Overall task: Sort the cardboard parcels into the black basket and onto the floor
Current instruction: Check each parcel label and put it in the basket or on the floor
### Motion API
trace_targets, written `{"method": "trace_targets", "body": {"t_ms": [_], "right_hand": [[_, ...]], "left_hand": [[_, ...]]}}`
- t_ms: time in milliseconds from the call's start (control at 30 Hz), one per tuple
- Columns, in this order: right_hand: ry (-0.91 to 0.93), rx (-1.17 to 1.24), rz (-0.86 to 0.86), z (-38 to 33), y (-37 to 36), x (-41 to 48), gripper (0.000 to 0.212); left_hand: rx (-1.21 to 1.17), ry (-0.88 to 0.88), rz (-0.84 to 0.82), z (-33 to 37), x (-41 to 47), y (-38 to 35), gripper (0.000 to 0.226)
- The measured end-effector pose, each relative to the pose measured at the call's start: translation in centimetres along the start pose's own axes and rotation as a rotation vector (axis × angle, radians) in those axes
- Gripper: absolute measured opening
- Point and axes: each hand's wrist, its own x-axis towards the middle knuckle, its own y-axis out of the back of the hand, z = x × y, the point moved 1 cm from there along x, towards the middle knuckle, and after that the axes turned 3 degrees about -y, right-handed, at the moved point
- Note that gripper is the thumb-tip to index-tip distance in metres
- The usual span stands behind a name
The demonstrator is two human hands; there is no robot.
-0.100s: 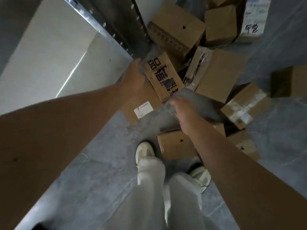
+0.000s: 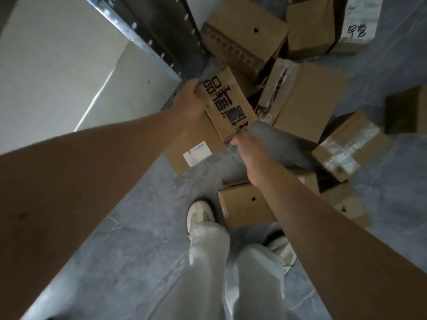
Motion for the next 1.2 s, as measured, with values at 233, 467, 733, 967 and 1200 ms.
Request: {"method": "trace_targets", "body": {"t_ms": [233, 467, 733, 967, 1200], "right_hand": [[0.012, 0.135, -0.001, -1.0, 0.9, -3.4, 0.014], [0.217, 0.277, 0.054, -8.8, 5.7, -15.0, 0.036], [0.455, 0.295, 0.21, -21.4, 13.0, -38.4, 0.032], [0.613, 0.352, 0.268, -26.3, 16.3, -57.0, 0.024], [0.71, 0.209, 0.055, -27.8, 13.3, -64.5, 0.033]], "left_hand": [[-0.194, -0.049, 0.086, 1.2, -2.1, 1.2, 0.033], [-0.339, -0.167, 0.226, 12.5, -10.2, 9.3, 0.04], [-0.414, -0.393, 0.207, 30.4, -21.7, 22.7, 0.029], [-0.555, -0.425, 0.143, 40.0, -35.3, 32.4, 0.027], [-0.585, -0.365, 0.449, 40.5, -47.4, 36.9, 0.03]]}}
